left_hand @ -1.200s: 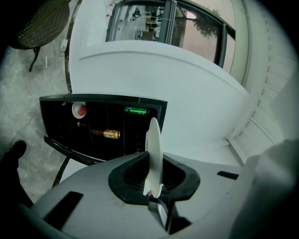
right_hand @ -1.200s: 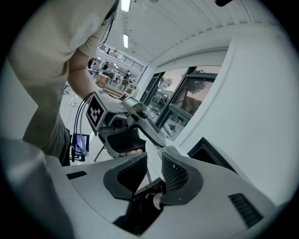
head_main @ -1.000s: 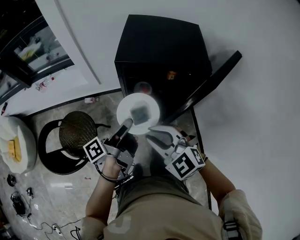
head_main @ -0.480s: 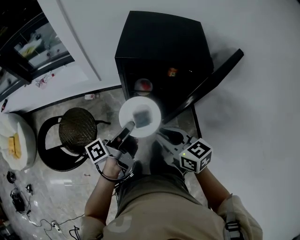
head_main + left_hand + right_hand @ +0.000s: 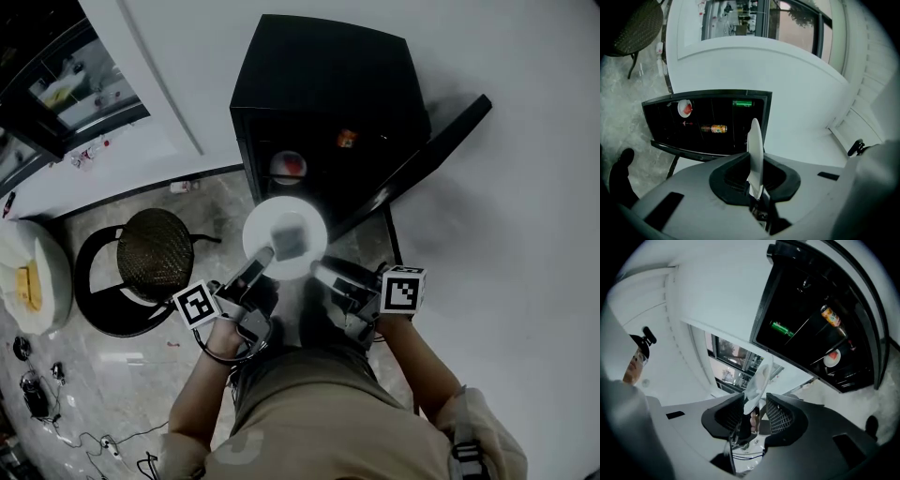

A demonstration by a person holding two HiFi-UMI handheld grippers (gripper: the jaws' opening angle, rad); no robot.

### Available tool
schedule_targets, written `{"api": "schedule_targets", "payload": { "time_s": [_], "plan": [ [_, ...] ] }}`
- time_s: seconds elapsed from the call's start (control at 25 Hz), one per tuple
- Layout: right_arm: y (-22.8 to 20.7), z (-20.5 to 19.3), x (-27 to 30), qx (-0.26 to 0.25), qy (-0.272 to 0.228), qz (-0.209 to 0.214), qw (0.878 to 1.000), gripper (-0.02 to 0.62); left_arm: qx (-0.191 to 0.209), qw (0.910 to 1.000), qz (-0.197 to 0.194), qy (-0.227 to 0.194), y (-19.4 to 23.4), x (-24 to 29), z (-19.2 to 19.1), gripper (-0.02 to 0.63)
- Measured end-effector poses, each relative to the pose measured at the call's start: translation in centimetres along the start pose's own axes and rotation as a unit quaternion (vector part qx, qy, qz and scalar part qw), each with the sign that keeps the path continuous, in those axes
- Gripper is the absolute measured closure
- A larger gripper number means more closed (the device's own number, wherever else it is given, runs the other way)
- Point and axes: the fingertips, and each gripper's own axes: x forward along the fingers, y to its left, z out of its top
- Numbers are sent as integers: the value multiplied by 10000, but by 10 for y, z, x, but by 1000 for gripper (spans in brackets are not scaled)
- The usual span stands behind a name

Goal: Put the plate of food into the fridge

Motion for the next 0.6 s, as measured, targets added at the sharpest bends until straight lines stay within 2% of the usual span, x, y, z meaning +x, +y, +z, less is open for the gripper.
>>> {"api": "schedule_targets", "payload": {
  "time_s": [0.12, 0.28, 0.48, 0.6],
  "plan": [
    [-5, -9, 6, 302, 98, 146, 9994, 474, -58, 10000, 2, 55, 7, 2, -10, 563],
    [-13, -18, 10, 419, 194, 128, 9988, 478, -56, 9999, 58, 149, 12, 5, -19, 563],
    [-20, -19, 11, 641, 95, 261, 9976, 505, -53, 9998, 134, 155, 23, 8, -23, 563],
    [-25, -24, 12, 765, 103, 157, 9969, 505, -60, 9997, 152, 208, 27, 10, -27, 563]
  ]
}}
